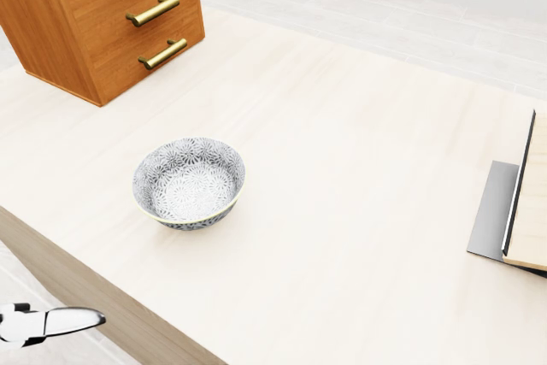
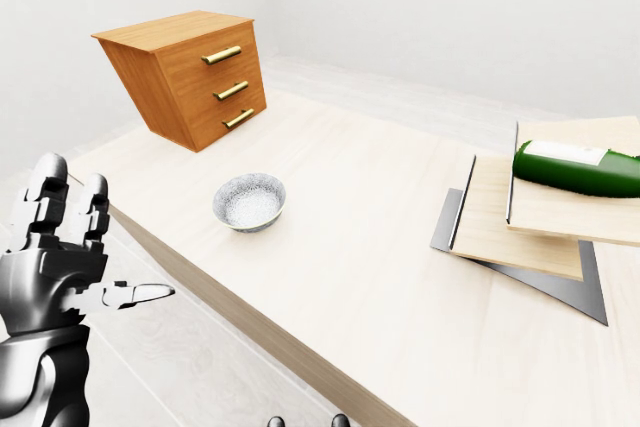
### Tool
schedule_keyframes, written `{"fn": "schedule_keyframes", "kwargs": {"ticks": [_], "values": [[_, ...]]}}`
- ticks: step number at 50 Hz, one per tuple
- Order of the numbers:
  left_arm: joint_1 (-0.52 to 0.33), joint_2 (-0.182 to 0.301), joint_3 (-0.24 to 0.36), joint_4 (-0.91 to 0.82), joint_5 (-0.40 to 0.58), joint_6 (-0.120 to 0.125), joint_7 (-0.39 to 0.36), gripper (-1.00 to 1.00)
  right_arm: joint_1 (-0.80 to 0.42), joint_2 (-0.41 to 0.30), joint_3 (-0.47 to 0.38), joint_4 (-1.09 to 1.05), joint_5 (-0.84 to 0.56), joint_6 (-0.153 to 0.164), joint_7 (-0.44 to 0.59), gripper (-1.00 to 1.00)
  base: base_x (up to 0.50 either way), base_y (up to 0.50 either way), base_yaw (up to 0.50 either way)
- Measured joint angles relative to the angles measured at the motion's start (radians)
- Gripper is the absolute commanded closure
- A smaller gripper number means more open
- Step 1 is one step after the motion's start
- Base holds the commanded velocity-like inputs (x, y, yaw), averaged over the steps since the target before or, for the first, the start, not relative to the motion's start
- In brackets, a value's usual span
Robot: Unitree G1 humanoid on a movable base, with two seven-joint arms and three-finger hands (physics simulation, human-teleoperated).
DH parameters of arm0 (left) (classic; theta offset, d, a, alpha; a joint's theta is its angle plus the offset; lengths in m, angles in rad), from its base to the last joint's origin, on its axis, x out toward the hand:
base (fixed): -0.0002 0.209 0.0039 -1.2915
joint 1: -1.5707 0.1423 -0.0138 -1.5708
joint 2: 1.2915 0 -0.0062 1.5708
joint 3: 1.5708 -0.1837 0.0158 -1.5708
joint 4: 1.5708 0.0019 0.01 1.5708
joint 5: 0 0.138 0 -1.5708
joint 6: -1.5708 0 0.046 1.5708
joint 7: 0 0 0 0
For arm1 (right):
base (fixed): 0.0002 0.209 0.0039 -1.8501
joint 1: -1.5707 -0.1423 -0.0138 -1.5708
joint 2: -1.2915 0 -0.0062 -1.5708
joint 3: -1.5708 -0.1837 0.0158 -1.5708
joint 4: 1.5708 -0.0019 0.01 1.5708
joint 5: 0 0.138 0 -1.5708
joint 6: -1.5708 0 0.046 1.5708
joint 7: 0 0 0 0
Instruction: Put the wine bottle on the wine rack.
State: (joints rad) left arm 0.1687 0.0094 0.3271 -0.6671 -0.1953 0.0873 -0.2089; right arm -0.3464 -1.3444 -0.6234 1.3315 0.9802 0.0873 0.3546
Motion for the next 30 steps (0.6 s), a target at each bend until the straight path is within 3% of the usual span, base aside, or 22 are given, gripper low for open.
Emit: {"fn": "schedule_keyframes", "kwargs": {"ticks": [22,28,30], "values": [[0.002,-0.001,-0.001,-0.014,0.0,0.0,0.001,-1.0,0.164,-0.145,-0.081,0.003,0.08,0.0,0.082,-0.19,0.0,0.0,0.0],[0.003,-0.002,-0.001,-0.021,-0.001,0.0,0.001,-1.0,0.206,-0.209,-0.116,0.004,0.095,0.0,0.114,-0.35,0.0,0.0,0.0],[0.004,-0.002,-0.001,-0.024,-0.001,0.0,0.0,-1.0,0.22,-0.232,-0.128,0.006,0.097,0.0,0.127,-0.48,0.0,0.0,0.0]]}}
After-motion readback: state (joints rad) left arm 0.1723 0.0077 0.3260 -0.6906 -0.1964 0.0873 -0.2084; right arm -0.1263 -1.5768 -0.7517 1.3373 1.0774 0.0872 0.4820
